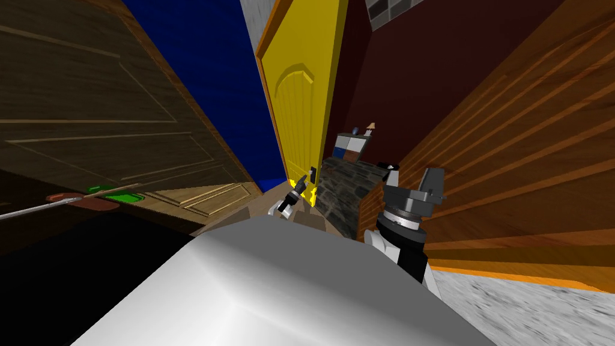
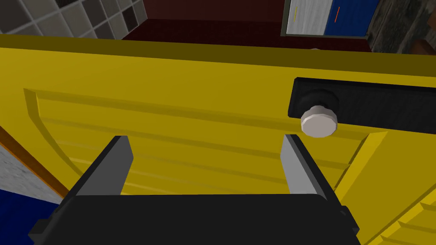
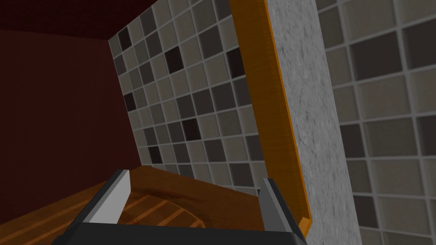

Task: Push the door open

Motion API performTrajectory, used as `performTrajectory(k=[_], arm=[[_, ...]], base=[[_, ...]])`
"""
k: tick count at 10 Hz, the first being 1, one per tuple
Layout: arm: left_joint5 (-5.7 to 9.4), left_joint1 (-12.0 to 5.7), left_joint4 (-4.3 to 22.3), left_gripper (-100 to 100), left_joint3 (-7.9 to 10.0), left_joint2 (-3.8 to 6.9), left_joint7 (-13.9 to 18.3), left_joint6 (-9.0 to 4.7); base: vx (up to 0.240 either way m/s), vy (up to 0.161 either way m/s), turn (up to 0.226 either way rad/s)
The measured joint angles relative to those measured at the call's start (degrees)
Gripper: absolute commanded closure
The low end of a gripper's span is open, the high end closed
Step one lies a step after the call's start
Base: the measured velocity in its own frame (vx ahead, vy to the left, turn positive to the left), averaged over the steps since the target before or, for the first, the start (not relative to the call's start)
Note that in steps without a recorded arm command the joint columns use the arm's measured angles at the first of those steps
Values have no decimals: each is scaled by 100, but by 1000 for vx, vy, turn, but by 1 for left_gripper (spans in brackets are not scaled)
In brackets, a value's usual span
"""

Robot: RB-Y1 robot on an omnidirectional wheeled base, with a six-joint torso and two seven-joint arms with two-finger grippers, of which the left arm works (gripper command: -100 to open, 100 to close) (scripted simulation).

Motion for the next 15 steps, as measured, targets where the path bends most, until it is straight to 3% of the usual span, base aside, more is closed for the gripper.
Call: performTrajectory(k=[3,5,7,11,13,15], arm=[[21,-130,275,-100,-191,87,84,123],[38,-319,616,-100,-292,104,130,150],[66,-461,850,-100,-435,191,214,250],[87,-695,1303,-100,-677,254,305,392],[102,-779,1418,-100,-729,289,343,446],[107,-813,1500,-100,-693,245,325,426]], base=[[74,118,-55],[86,124,-68],[83,155,-53],[84,148,-64],[64,16,-29],[159,-87,-35]])
